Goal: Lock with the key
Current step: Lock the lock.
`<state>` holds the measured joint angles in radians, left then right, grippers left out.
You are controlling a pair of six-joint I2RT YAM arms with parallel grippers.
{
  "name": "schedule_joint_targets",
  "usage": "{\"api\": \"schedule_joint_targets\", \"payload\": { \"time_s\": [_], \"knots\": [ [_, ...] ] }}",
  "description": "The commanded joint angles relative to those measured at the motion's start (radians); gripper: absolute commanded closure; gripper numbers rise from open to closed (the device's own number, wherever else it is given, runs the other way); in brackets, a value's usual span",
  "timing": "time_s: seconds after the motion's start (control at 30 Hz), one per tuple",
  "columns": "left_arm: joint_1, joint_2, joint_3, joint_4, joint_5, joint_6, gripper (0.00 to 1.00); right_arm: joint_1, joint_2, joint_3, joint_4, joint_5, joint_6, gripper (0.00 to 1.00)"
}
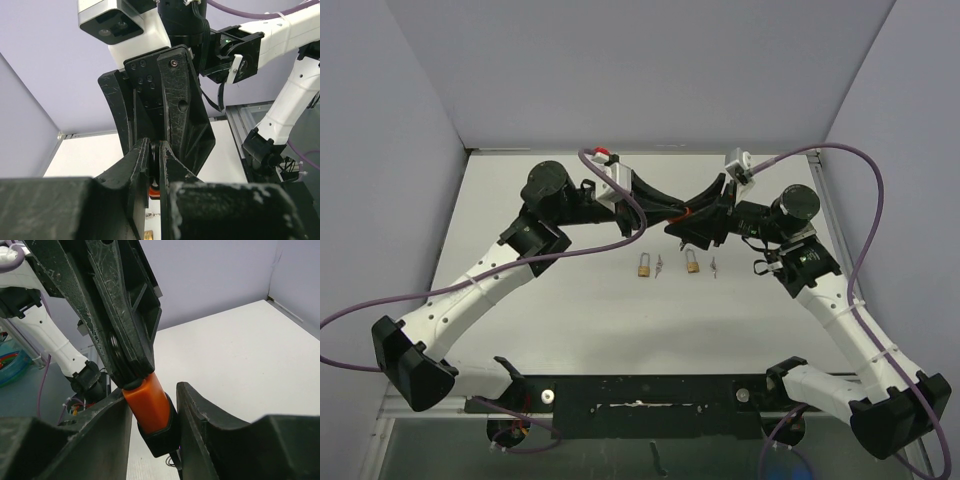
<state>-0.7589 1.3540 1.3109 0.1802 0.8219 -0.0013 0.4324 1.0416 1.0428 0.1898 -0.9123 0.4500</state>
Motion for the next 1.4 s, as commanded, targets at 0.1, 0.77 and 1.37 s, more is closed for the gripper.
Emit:
{"api": "schedule_joint_targets", "payload": {
  "time_s": [0.1, 0.77, 1.37],
  "knots": [
    [-0.058, 0.113, -0.329, -0.205, 0.409, -0.160, 1.00, 0.035, -0.103, 0.158, 0.791, 0.247, 0.225, 1.00],
    [-0.011, 0.049, -0.218, -0.088, 0.391, -0.270, 1.00, 0.037, -0.125, 0.094, 0.606, 0.179, 0.140, 1.00],
    [0.070, -0.067, 0.089, -0.339, 0.038, -0.118, 1.00, 0.041, -0.236, -0.115, 0.091, 0.328, -0.122, 0.43]
  ]
}}
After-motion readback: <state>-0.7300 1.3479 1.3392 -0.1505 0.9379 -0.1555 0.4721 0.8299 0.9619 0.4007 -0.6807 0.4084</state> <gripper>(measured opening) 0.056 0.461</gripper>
